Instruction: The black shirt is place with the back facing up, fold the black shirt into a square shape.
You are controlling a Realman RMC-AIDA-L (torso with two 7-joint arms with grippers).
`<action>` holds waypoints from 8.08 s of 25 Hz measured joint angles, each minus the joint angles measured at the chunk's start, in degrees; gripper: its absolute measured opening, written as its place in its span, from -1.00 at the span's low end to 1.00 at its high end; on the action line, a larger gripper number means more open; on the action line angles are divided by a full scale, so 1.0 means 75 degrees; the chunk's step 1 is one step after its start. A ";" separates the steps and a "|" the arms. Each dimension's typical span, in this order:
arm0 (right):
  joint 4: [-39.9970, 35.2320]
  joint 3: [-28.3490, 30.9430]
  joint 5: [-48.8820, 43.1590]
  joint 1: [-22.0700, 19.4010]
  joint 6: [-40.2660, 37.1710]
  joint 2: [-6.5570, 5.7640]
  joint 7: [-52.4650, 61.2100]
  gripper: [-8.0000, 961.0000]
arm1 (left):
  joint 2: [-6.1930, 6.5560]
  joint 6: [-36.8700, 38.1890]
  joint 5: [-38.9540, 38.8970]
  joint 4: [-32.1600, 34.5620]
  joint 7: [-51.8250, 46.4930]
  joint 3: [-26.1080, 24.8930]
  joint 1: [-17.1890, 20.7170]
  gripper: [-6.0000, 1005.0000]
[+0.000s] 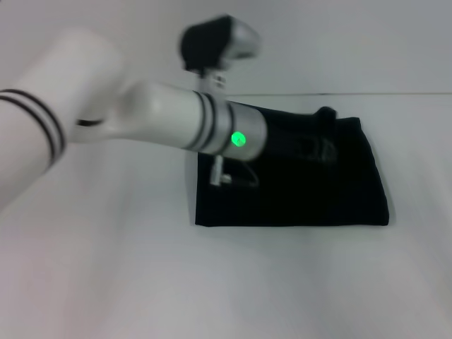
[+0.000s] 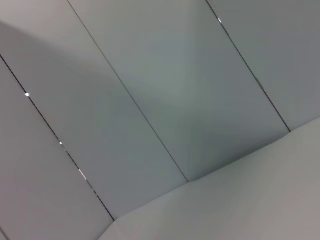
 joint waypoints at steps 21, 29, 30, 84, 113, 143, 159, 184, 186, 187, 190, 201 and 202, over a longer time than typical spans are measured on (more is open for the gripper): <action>-0.0389 -0.0017 -0.2945 0.0850 -0.0267 -0.0833 0.3782 0.50 | 0.1015 0.2823 -0.1051 0.2169 -0.1712 -0.1644 0.2506 0.20; -0.0689 -0.0145 -0.3613 0.1583 -0.0781 -0.1193 0.5815 0.50 | 0.1319 0.3753 0.0742 0.0793 -0.2318 -0.3420 0.2571 0.77; -0.0705 -0.0200 -0.3776 0.1696 -0.0788 -0.1327 0.6107 0.50 | 0.1269 0.3842 0.0743 0.0784 -0.2279 -0.3449 0.2672 0.83; -0.2016 -0.0166 -0.4633 0.2135 -0.0799 -0.1953 0.8630 0.50 | 0.0765 0.1258 0.1027 -0.0226 -0.1715 -0.1979 0.2278 -0.38; -0.1987 -0.0166 -0.4640 0.2080 -0.0826 -0.1953 0.8555 0.49 | 0.0733 0.1252 0.0971 -0.0196 -0.1719 -0.1933 0.2472 -0.64; -0.2007 0.0015 -0.4597 0.2122 -0.0830 -0.1953 0.8564 0.50 | 0.0675 0.0699 0.1119 -0.0099 -0.1718 -0.1235 0.2226 -0.75; -0.1965 0.0012 -0.4620 0.2133 -0.0823 -0.1940 0.8566 0.50 | 0.0753 0.2096 0.1149 0.0873 -0.1709 -0.1802 0.3212 -0.86; -0.1945 0.0012 -0.4628 0.2135 -0.0796 -0.1929 0.8544 0.49 | 0.0483 0.1112 0.1138 0.0483 -0.1673 -0.1464 0.2572 0.20; -0.1946 0.0012 -0.4621 0.2135 -0.0803 -0.1931 0.8544 0.49 | 0.0481 0.1085 0.1140 0.0484 -0.1715 -0.1449 0.2553 0.25; -0.1945 0.0011 -0.4618 0.2135 -0.0806 -0.1932 0.8544 0.49 | 0.0481 0.1080 0.1141 0.0488 -0.1723 -0.1445 0.2552 0.25; -0.1945 0.0009 -0.4608 0.2135 -0.0809 -0.1942 0.8556 0.50 | 0.0517 0.1070 0.1167 0.0467 -0.1738 -0.1429 0.2535 0.22; -0.1948 0.0009 -0.4596 0.2143 -0.0809 -0.1941 0.8577 0.50 | 0.0528 0.1104 0.1214 0.0420 -0.1701 -0.1240 0.2498 -0.61; -0.1946 0.0009 -0.4595 0.2144 -0.0809 -0.1941 0.8577 0.50 | 0.0528 0.1123 0.1216 0.0428 -0.1685 -0.1240 0.2494 -0.70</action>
